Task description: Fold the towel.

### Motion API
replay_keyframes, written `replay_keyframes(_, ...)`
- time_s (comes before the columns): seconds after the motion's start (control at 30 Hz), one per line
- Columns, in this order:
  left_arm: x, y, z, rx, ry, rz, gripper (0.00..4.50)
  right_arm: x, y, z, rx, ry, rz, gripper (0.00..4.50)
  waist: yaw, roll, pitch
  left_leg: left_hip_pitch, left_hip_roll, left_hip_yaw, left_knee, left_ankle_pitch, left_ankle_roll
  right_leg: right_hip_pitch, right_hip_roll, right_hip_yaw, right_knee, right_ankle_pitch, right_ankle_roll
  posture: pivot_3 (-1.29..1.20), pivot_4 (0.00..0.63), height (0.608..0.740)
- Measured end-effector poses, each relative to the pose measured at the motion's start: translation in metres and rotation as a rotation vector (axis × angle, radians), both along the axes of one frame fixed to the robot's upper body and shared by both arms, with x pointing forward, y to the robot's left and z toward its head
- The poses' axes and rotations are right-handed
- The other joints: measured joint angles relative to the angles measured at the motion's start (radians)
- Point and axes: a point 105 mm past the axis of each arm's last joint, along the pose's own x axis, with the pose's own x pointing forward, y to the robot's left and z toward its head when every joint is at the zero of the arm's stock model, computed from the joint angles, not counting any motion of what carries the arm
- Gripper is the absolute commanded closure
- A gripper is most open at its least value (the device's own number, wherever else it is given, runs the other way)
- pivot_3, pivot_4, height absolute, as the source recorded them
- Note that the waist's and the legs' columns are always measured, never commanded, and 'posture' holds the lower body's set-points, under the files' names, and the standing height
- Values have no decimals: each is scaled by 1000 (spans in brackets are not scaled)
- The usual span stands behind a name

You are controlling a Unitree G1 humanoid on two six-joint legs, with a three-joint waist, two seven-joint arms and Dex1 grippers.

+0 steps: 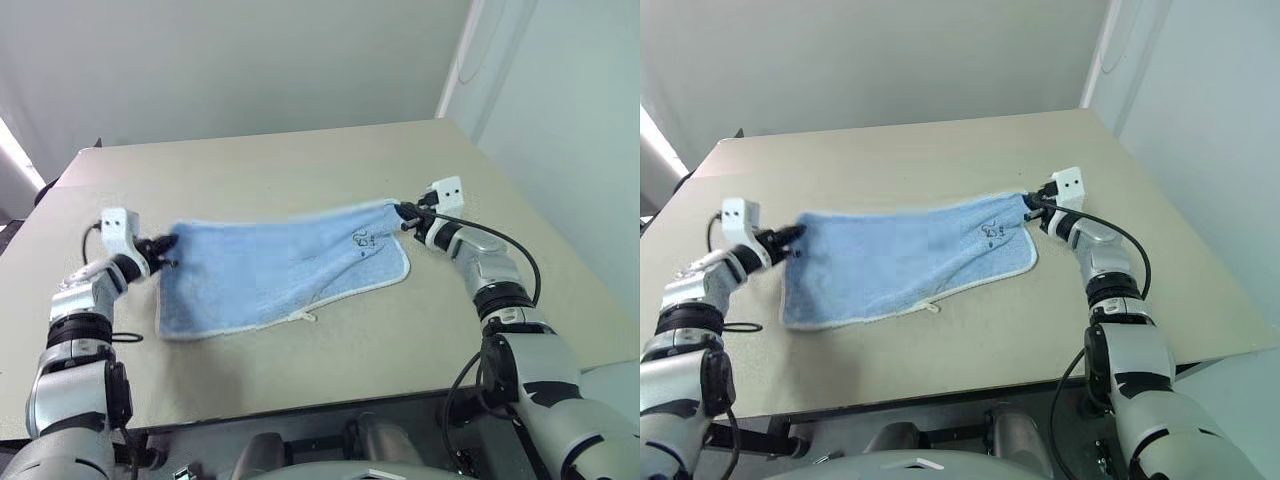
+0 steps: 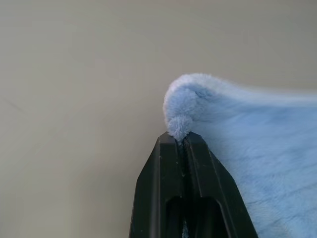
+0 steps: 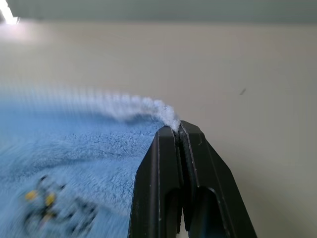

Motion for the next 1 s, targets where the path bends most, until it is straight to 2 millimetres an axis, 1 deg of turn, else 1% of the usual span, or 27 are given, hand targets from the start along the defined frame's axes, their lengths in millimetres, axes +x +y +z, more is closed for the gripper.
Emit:
replay_keyframes(0.07,16,-4,23,30,-87,51,4480,8,3,21,-1,-69,-20,4500,0,0,0,0,0,0,3,0,0,0,0,0,0,2,2,0,0,740)
replay_keyframes(0.13,27,-10,46,42,-179,76,4480,15,4,44,-2,-145,-53,4500,-2,0,0,0,-1,1,4,0,0,0,0,0,-1,3,3,0,0,740)
replay_keyframes(0.27,39,-23,78,43,-316,81,4480,22,-3,69,-10,-261,-153,4500,-2,0,0,-1,-2,2,5,0,0,0,0,1,-2,4,3,0,0,740)
replay_keyframes(0.37,41,-30,97,61,-408,58,4480,23,-6,89,-18,-358,-204,4500,-5,0,0,-2,-2,3,4,0,0,-1,0,2,-2,5,0,0,0,740)
replay_keyframes(0.43,39,-33,108,78,-478,29,4480,21,-9,101,-20,-417,-205,4500,-6,0,0,-2,-2,4,4,0,0,-1,0,3,-2,5,0,0,0,740)
replay_keyframes(0.5,33,-34,115,100,-544,-11,4480,18,-11,106,-19,-456,-176,4500,-6,0,0,-2,-1,5,4,0,1,-1,0,3,-2,5,0,0,0,740)
replay_keyframes(0.57,23,-35,113,152,-578,-85,4480,11,-10,104,-21,-479,-115,4500,-7,0,0,-1,-1,7,3,0,1,0,1,5,-2,5,0,0,0,740)
replay_keyframes(0.6,16,-35,106,178,-581,-131,4480,6,-10,98,-26,-485,-74,4500,-8,0,0,0,-1,7,2,0,1,0,2,6,-2,5,0,0,0,740)
replay_keyframes(0.63,9,-35,96,199,-566,-171,4480,1,-10,88,-34,-476,-37,4500,-8,0,0,0,0,8,2,0,1,0,2,6,-2,5,0,0,0,740)
replay_keyframes(0.73,-19,-33,58,281,-494,-288,4480,-20,-12,50,-52,-417,74,4500,-7,0,0,0,2,8,3,0,1,-1,2,7,-1,5,0,0,0,740)
replay_keyframes(0.8,-39,-33,41,295,-457,-341,4480,-36,-15,31,-46,-381,133,4500,-5,0,0,0,3,8,4,0,1,-2,1,7,-1,6,0,0,0,740)
replay_keyframes(0.87,-56,-34,35,302,-441,-377,4480,-50,-17,27,-22,-367,184,4500,-2,0,0,-1,3,8,5,0,1,-2,1,7,-1,4,3,0,0,740)
replay_keyframes(0.93,-71,-34,38,301,-439,-401,4480,-64,-21,32,-5,-374,232,4500,1,0,0,0,3,8,5,-1,1,-1,1,7,-1,4,4,0,0,740)
replay_keyframes(1.0,-86,-30,42,282,-435,-407,4480,-79,-25,34,-4,-365,275,4500,5,0,0,1,3,7,5,-1,1,1,2,7,-1,4,4,0,0,740)
